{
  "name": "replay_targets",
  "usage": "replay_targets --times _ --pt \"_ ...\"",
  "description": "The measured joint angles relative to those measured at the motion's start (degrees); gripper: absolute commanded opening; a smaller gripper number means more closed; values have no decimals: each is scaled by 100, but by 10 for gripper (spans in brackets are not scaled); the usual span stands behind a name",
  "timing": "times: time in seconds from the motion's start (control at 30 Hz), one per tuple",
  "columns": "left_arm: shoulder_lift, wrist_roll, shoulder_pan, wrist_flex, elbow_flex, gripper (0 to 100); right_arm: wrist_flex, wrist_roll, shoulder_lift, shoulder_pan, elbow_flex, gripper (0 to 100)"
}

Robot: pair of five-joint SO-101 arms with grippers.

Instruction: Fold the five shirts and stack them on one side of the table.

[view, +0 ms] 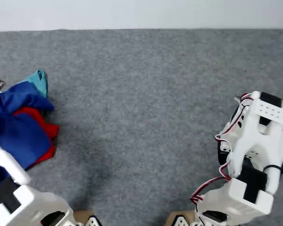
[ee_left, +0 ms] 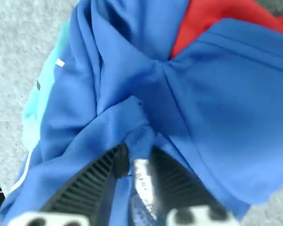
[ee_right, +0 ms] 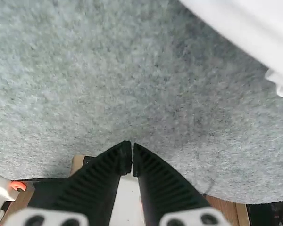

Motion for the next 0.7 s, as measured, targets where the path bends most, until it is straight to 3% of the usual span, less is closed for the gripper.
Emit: replay_targets --times 0.13,0.37,0.53,0.7 --pt "-35 97 18 35 -308 4 0 0 0 0 0 9" --pt "-1169 1380 554 62 -1002 4 0 0 0 0 0 9" --pt "-1952 2523 1547 62 -1442 4 0 0 0 0 0 9" --pt "-2224 3613 3051 -237 -1662 4 0 0 0 0 0 9"
